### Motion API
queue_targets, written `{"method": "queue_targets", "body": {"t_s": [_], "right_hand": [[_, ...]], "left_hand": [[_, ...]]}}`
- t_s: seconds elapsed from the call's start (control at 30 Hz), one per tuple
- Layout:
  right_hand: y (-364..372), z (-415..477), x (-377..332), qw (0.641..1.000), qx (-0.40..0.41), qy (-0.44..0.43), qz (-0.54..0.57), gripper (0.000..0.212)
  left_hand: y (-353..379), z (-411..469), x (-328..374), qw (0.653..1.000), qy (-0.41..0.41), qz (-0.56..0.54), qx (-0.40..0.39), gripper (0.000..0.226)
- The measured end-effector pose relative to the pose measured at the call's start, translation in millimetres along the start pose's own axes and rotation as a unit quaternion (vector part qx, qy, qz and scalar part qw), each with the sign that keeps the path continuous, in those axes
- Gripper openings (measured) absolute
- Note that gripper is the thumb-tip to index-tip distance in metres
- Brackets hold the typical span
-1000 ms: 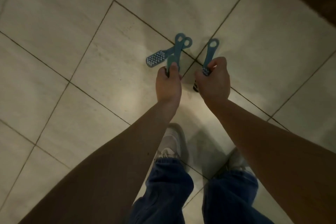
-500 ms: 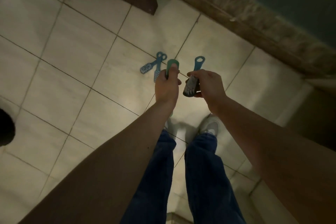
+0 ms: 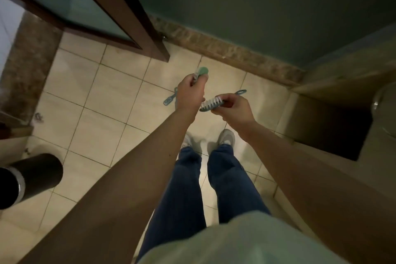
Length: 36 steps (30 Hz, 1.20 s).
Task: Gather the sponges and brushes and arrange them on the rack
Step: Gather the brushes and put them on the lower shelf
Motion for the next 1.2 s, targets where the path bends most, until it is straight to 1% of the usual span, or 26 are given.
{"method": "queue_targets", "body": {"t_s": [0.1,0.2,0.27,0.37,0.4,0.43,0.53,0.6,0.67,0.73,0.83,0.93,1.0,1.1,1.17,1.2], "right_hand": [[-25.7,-35.7,-20.6,0.999,0.033,-0.017,-0.013,0.024],[-51.7,-65.4,-45.4,0.997,0.046,-0.051,-0.020,0.022],[-69.7,-82.3,-63.3,0.992,0.071,-0.082,-0.068,0.022],[-100.2,-102.1,-86.8,0.966,0.143,-0.122,-0.176,0.027],[-111.0,-108.9,-94.1,0.958,0.165,-0.130,-0.196,0.029],[-120.5,-116.6,-102.0,0.953,0.177,-0.142,-0.202,0.030],[-144.5,-138.3,-125.1,0.941,0.192,-0.187,-0.207,0.022],[-161.6,-153.7,-136.8,0.935,0.204,-0.208,-0.204,0.023],[-179.9,-167.0,-145.4,0.927,0.215,-0.225,-0.210,0.020],[-201.4,-177.0,-152.2,0.920,0.230,-0.238,-0.208,0.023],[-238.0,-188.7,-155.4,0.914,0.269,-0.232,-0.195,0.021],[-275.0,-199.9,-147.1,0.918,0.313,-0.186,-0.155,0.017],[-297.3,-211.5,-135.0,0.922,0.342,-0.150,-0.106,0.016],[-323.3,-230.2,-113.4,0.918,0.379,-0.110,-0.037,0.026],[-338.0,-245.4,-94.9,0.909,0.409,-0.085,0.012,0.032],[-344.7,-254.9,-84.7,0.899,0.431,-0.071,0.032,0.030]], "left_hand": [[11.9,-33.0,38.3,1.000,0.014,0.001,-0.028,0.023],[24.3,-57.8,72.6,0.998,0.037,0.009,-0.042,0.024],[31.7,-68.2,94.7,0.998,0.047,0.013,-0.040,0.024],[46.5,-79.4,128.5,0.997,0.063,0.019,-0.046,0.020],[53.0,-81.3,138.3,0.996,0.071,0.027,-0.054,0.020],[60.3,-84.3,150.0,0.994,0.079,0.034,-0.066,0.020],[84.8,-90.9,181.0,0.989,0.106,0.048,-0.093,0.023],[101.5,-98.6,203.6,0.984,0.131,0.061,-0.109,0.024],[119.8,-107.0,224.9,0.978,0.154,0.055,-0.128,0.020],[137.8,-110.9,244.6,0.971,0.182,0.060,-0.141,0.017],[162.7,-119.1,270.9,0.960,0.219,0.069,-0.160,0.016],[183.6,-125.6,290.3,0.946,0.255,0.096,-0.174,0.030],[198.5,-134.3,300.2,0.933,0.271,0.123,-0.203,0.033],[219.6,-149.8,311.8,0.908,0.295,0.162,-0.248,0.029],[235.2,-162.3,317.6,0.888,0.318,0.177,-0.281,0.019],[243.2,-169.4,319.5,0.878,0.328,0.180,-0.298,0.012]]}}
Point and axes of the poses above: each hand's wrist, its own z-axis towards the middle knuckle, its own y-axis out of the palm, x = y × z, the point moved 9 cm from there along z, towards the middle knuckle, and after that the axes turned 11 degrees about y, right-handed, at the moved point
